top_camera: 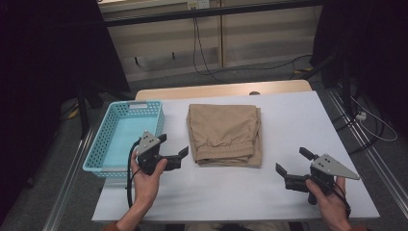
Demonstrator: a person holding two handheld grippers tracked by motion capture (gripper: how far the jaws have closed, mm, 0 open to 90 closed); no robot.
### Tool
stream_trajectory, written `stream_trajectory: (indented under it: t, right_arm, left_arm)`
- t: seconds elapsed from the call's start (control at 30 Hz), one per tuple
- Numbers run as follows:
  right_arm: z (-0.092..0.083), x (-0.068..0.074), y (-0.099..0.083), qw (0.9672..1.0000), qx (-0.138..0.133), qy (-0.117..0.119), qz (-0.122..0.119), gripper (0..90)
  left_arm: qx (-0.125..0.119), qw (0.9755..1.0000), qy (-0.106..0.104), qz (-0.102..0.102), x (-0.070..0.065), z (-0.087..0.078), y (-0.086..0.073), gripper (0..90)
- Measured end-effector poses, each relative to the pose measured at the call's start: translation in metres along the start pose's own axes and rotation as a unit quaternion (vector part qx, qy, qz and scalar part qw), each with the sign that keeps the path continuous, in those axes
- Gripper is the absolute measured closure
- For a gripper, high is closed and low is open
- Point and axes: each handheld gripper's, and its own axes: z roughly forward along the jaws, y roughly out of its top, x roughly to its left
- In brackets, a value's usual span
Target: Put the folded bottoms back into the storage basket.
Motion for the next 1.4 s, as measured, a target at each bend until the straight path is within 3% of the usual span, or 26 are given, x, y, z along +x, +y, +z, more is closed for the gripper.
stream_trajectory:
  t: [0.1,0.13,0.2,0.27,0.43,0.57,0.6,0.7,0.8,0.9,1.0,1.1,1.13,1.17,1.23,1.3,1.4]
  right_arm:
    - [0.002,-0.001,-0.001,1.0000,0.003,0.002,0.001,1.4]
    - [0.003,-0.002,-0.001,1.0000,0.004,0.007,0.006,1.4]
    - [0.003,-0.003,-0.001,0.9999,0.004,0.009,0.005,1.4]
    - [0.004,-0.003,-0.001,0.9999,0.002,0.012,0.010,1.4]
    - [0.006,0.000,-0.001,0.9998,0.005,0.021,0.002,1.4]
    - [0.007,0.002,-0.002,0.9996,0.006,0.028,0.000,1.4]
    - [0.006,0.003,-0.002,0.9995,0.007,0.030,-0.001,1.4]
    - [0.005,0.003,-0.003,0.9996,0.007,0.029,-0.005,1.4]
    - [0.002,0.003,-0.003,0.9996,0.005,0.026,-0.009,1.4]
    - [0.000,0.002,-0.002,0.9998,0.003,0.020,-0.003,1.6]
    - [-0.002,0.002,-0.002,0.9999,0.000,0.017,-0.004,1.6]
    - [-0.001,0.003,-0.002,0.9999,0.001,0.017,-0.004,1.6]
    - [0.000,0.003,-0.002,0.9998,0.001,0.017,-0.006,1.6]
    - [0.000,0.003,-0.002,0.9998,0.001,0.017,-0.006,1.6]
    - [0.003,0.003,-0.002,0.9998,0.005,0.020,-0.008,1.6]
    - [0.003,0.003,-0.002,0.9997,0.007,0.022,-0.013,1.6]
    - [0.003,0.004,-0.002,0.9996,0.009,0.022,-0.011,1.6]
  left_arm:
    - [-0.002,0.9999,0.002,-0.010,0.002,0.006,0.004,7.1]
    - [0.004,0.9997,0.002,-0.022,0.002,0.010,0.010,7.0]
    - [0.005,0.9997,-0.004,-0.023,0.002,0.013,0.013,6.9]
    - [0.006,0.9999,-0.004,-0.011,0.000,0.019,0.026,6.8]
    - [0.007,1.0000,-0.003,-0.003,0.005,0.034,0.040,7.8]
    - [0.020,0.9998,-0.007,-0.005,0.009,0.053,0.053,7.6]
    - [0.017,0.9998,-0.011,0.003,0.010,0.061,0.057,7.3]
    - [0.018,0.9998,-0.009,-0.007,0.011,0.068,0.059,7.0]
    - [0.015,0.9999,0.002,0.001,0.017,0.077,0.063,6.8]
    - [0.018,0.9997,-0.006,-0.014,0.025,0.087,0.061,6.7]
    - [0.010,0.9999,-0.004,-0.005,0.032,0.098,0.061,7.1]
    - [0.008,0.9998,-0.005,-0.017,0.035,0.104,0.061,6.9]
    - [0.018,0.9991,-0.011,-0.036,0.039,0.112,0.062,6.9]
    - [0.018,0.9991,-0.011,-0.036,0.039,0.112,0.062,6.9]
    - [0.042,0.9981,0.002,-0.046,0.048,0.125,0.061,7.0]
    - [0.064,0.9964,0.012,-0.055,0.057,0.134,0.058,7.5]
    - [0.085,0.9923,0.022,-0.087,0.071,0.146,0.050,7.1]
